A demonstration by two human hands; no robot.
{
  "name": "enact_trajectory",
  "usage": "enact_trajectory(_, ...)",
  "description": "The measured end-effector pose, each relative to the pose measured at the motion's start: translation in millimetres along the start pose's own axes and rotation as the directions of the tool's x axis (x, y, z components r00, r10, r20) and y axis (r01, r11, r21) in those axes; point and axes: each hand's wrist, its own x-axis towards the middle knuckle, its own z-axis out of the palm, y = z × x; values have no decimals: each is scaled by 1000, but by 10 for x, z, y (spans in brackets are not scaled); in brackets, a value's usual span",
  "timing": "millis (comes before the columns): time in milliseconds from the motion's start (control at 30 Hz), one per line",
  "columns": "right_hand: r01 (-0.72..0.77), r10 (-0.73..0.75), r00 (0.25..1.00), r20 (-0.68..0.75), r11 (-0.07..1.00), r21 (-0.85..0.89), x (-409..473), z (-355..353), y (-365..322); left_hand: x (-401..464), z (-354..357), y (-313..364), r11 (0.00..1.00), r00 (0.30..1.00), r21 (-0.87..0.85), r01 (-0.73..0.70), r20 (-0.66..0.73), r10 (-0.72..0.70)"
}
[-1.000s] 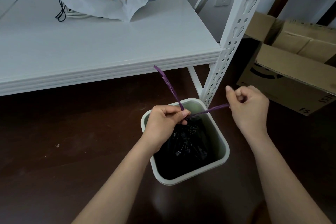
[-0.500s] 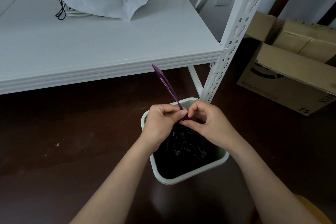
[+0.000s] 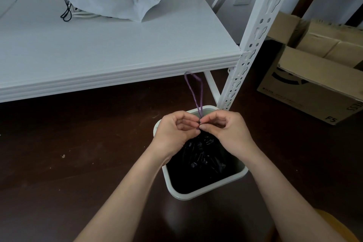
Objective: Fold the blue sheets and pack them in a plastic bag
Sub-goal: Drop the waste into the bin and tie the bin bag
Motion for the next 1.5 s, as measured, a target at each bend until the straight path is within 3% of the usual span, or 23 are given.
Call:
enact_trajectory(233,105,-110,994,-15,978,-178,-15,55,9,-8,10,8,993,995,95,-68,-66,74)
enact_trajectory(400,232,-252,968,-3,896,-379,18,74,45,-4,6,19,983,990,153,-105,-81,119)
enact_trajectory(633,317,-306,948,92,865,-388,23,48,20,-9,-7,17,965,977,216,-148,-123,177)
enact_trajectory(933,180,-160,982,96,950,-256,-21,-9,-56,-14,-15,-1,946,966,273,-176,-135,219)
enact_trajectory(1067,31,-5,991,137,982,-184,-30,-24,-72,-13,-12,-11,928,962,315,-199,-119,246)
enact_trajectory(1167,-116,117,980,161,993,-15,-30,-20,-88,-24,-6,-13,898,951,372,-234,-102,290)
enact_trajectory(1333,-285,234,952,200,915,286,-39,-21,-120,-46,-5,-27,824,932,494,-278,-68,355)
enact_trajectory(1500,-337,295,941,164,840,425,-50,-20,-137,-93,14,-29,851,972,477,-221,41,229)
